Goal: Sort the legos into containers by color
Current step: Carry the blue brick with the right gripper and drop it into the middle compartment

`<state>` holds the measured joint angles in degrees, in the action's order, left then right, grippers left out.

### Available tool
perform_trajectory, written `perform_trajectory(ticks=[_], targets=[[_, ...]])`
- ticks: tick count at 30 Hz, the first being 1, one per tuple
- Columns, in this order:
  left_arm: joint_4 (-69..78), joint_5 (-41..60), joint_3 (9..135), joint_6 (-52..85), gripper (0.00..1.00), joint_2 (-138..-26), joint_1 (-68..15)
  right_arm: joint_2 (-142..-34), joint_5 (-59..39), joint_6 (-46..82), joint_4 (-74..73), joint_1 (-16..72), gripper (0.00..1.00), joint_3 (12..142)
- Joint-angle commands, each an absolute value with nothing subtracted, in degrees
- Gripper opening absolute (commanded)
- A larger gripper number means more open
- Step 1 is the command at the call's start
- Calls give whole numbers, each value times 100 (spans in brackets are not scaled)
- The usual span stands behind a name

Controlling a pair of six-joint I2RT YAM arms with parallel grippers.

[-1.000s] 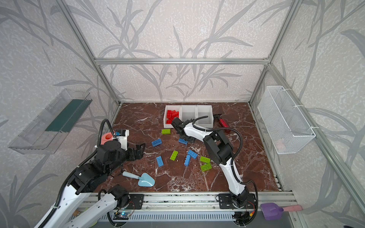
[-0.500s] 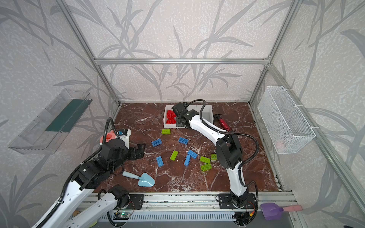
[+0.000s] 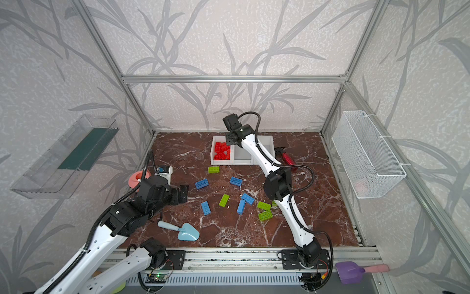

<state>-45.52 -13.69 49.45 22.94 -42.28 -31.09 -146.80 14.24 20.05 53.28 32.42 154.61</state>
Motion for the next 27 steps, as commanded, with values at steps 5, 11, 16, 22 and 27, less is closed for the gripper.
perform_trajectory(ticks=[5, 11, 16, 22, 27], targets=[[-4685, -1582, 4937, 2219, 96, -4399, -3121, -14808, 1191, 1898, 5235, 2934, 60, 15430], [-4703, -1591, 4955, 2224, 96, -4569, -3120, -14816, 1050, 1866, 5035, 2795, 70, 15309], [-4765, -1684, 4967, 2257, 97, -4624, -3122, -14801, 1029, 1846, 5017, 2781, 85, 15285], [-4792, -1848, 4996, 2394, 99, -4694, -3122, -14478, 899, 1868, 5044, 2786, 91, 15059], [-4702, -1778, 5028, 2680, 99, -5000, -3088, -13546, 717, 1934, 4803, 2829, 92, 13886]])
